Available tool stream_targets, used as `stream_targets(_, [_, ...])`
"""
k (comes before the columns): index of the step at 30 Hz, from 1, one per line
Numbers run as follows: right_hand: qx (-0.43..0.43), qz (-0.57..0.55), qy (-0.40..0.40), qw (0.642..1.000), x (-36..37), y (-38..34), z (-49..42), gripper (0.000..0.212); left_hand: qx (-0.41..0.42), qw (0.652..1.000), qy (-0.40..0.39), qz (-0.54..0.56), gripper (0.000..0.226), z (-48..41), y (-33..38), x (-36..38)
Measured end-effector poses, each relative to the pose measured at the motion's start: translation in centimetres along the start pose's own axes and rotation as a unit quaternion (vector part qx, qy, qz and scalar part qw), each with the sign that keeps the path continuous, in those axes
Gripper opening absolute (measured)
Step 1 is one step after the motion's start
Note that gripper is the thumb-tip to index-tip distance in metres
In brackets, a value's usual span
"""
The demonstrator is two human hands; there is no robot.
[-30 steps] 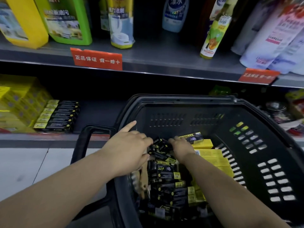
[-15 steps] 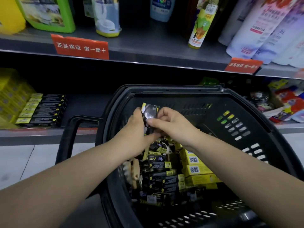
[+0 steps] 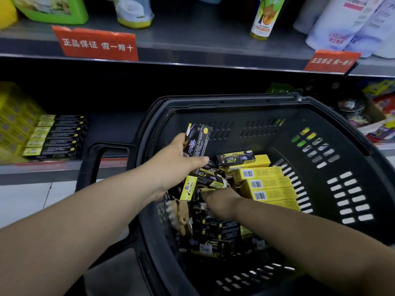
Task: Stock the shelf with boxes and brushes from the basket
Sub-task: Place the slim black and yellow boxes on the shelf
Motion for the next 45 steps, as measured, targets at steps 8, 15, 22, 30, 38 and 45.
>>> stream_targets(8, [0.066, -0.223, 0.086, 0.969, -7.9, 4.3, 2.2, 0.029, 0.001, 1.000, 0.017, 0.023, 0.043, 0.1, 0.2, -0.2])
stream_targets(15, [0.027, -0.660, 0.011, 0.750, -15.6, 6.6, 5.9, 0.019, -0.022, 0.996, 0.038, 0.082, 0.055, 0.0, 0.0, -0.3])
stream_targets(22, [0.003, -0.688, 0.017, 0.725, -15.7, 6.1, 5.9, 0.031, 0.020, 0.998, 0.052, 0.042, 0.058, 0.1, 0.4, -0.7])
stream_targets(30, [0.061, -0.305, -0.001, 0.950, -6.5, 3.7, 0.6, 0.023, 0.032, 0.995, 0.099, -0.008, 0.068, -0.4, 0.4, -1.7])
stream_targets(38, [0.092, 0.018, 0.034, 0.995, -3.1, -0.2, -2.6, 0.034, 0.040, 0.995, 0.089, 0.006, 0.063, -0.5, 0.5, -1.4])
stream_targets(45, [0.167, -0.443, 0.029, 0.880, -9.3, 7.0, 1.3, 0.034, 0.030, 0.995, 0.090, 0.042, 0.072, -0.4, 0.6, -1.6])
Point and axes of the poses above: each hand's wrist, its own z-axis away from the middle knuckle, its own x-axis out of the palm, y = z × x, the point moved 8 cm from there along -z, towards the middle knuckle, and after that the axes turned 15 degrees about x, right-handed, at the moved point
